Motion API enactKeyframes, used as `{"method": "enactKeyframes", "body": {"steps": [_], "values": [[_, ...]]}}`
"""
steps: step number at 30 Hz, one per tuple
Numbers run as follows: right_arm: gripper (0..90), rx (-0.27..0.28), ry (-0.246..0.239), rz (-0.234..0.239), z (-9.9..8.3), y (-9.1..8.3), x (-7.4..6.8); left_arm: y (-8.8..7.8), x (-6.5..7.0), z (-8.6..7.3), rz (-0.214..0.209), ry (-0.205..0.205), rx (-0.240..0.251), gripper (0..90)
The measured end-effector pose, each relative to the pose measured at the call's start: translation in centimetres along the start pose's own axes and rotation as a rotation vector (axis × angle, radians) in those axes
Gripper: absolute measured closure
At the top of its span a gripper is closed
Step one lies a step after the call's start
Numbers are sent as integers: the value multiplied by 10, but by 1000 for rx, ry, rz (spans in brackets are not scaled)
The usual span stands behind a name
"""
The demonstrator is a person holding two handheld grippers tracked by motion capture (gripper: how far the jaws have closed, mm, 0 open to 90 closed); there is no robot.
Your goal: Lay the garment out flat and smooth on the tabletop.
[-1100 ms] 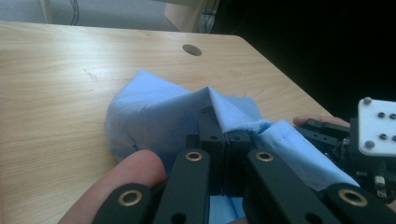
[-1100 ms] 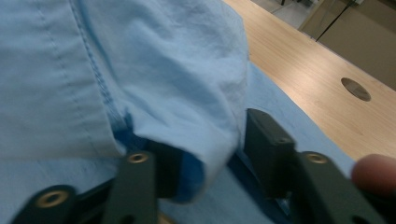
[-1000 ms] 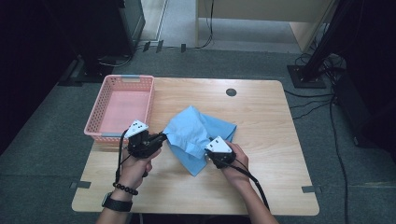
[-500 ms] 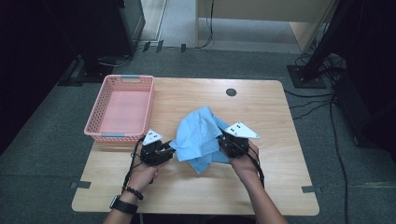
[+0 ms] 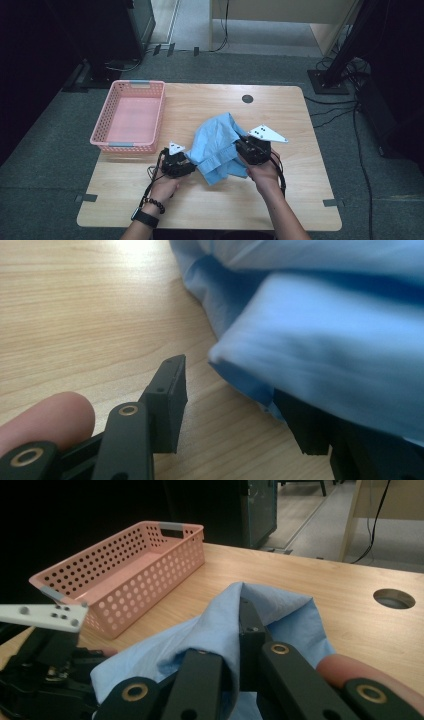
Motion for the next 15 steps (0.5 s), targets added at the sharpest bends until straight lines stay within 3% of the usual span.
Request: {"method": "enactKeyframes", "body": {"steps": [3, 7, 8, 11, 13, 15], "values": [[900, 16, 3, 8, 5, -5, 0, 2, 3, 0, -8, 14, 10, 455], [900, 16, 24, 30, 7, -8, -1, 0, 11, 4, -36, 52, 59, 442], [900, 18, 36, 39, 7, -9, -1, 0, 15, 6, -32, 78, 85, 481], [900, 23, 42, 48, 8, -12, -1, 0, 13, 8, -7, 76, 106, 664], [900, 18, 38, 41, 7, -14, 1, -3, 13, 10, -31, 63, 112, 824], [900, 10, 30, 23, 5, -18, 6, -7, 12, 11, -48, 79, 112, 897]]}}
Point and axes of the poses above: each handheld gripper's, and its own axes: y roughly forward along the jaws, z roughly out of its top, x roughly to its right, the point moved 10 cm from there along y, roughly forward along the jaws, and after that the axes turned 5 degrees about z, right-handed, at the moved point
